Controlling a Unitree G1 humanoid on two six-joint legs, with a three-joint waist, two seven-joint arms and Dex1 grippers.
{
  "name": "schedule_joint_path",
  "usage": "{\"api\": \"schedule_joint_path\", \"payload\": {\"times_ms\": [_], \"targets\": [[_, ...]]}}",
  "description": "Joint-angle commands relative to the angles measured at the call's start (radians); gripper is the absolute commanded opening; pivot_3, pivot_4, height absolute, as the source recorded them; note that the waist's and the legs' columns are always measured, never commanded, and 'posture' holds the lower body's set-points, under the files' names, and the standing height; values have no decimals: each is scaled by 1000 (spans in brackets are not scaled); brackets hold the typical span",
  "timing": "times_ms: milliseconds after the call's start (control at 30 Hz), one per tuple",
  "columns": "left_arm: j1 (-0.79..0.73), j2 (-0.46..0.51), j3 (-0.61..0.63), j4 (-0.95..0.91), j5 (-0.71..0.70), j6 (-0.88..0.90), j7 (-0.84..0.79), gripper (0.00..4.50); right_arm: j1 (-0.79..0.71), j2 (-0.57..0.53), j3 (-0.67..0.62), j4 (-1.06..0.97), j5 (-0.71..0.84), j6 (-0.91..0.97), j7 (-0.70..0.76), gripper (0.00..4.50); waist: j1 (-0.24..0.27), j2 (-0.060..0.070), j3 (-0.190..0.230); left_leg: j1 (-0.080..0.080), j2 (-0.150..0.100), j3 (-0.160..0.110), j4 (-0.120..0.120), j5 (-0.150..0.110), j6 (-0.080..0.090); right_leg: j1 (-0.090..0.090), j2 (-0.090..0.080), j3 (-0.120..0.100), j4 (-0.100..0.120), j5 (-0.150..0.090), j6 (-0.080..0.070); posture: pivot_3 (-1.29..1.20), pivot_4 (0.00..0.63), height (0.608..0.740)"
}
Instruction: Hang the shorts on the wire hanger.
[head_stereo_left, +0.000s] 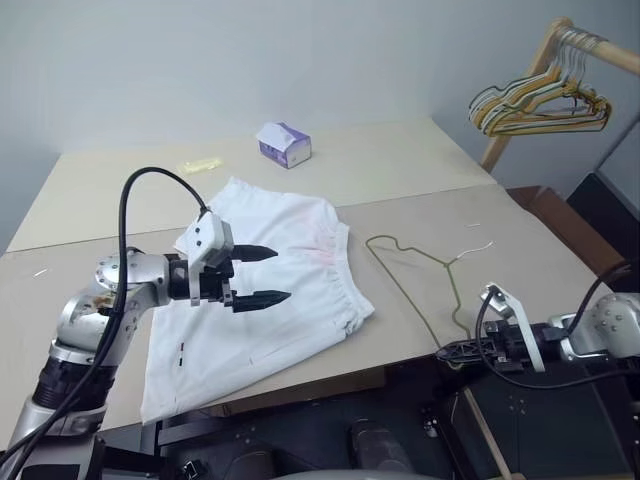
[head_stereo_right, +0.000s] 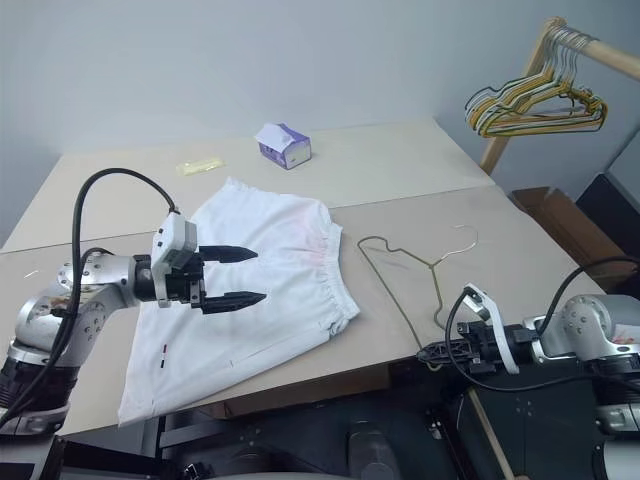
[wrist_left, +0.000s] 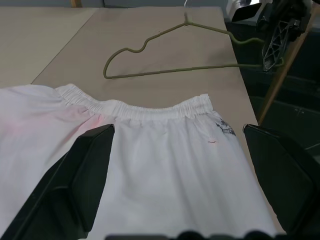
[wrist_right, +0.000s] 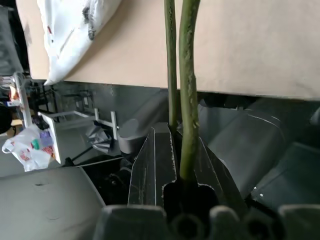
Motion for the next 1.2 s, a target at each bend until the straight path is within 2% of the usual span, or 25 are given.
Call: {"api": "schedule_joint_path", "payload": {"times_ms": [33,367,967,1200], "targets": [[10,15,15,-48,-15,7,-1,4467,-56,-9,50,53,-54,-54,74,0,5,0,0,1,0,0,0,0,0,0,0,0,0,0,-1,-101,0,740],[45,22,21,-36,11,-5,31,4467,-199,41,201,182,-203,-160,216,0,15,0,0,4,0,0,0,0,0,0,0,0,0,2,-4,-70,0,740],[79,9,14,-47,24,-18,68,4467,-206,22,284,110,-297,-258,404,0,39,0,0,5,0,1,0,0,0,0,0,0,0,3,-5,-54,0,740],[80,7,-8,-43,51,-30,74,4467,-339,93,370,275,-394,-284,446,0,34,0,0,6,0,2,0,0,0,1,1,0,1,3,-6,-39,0,740]]}}
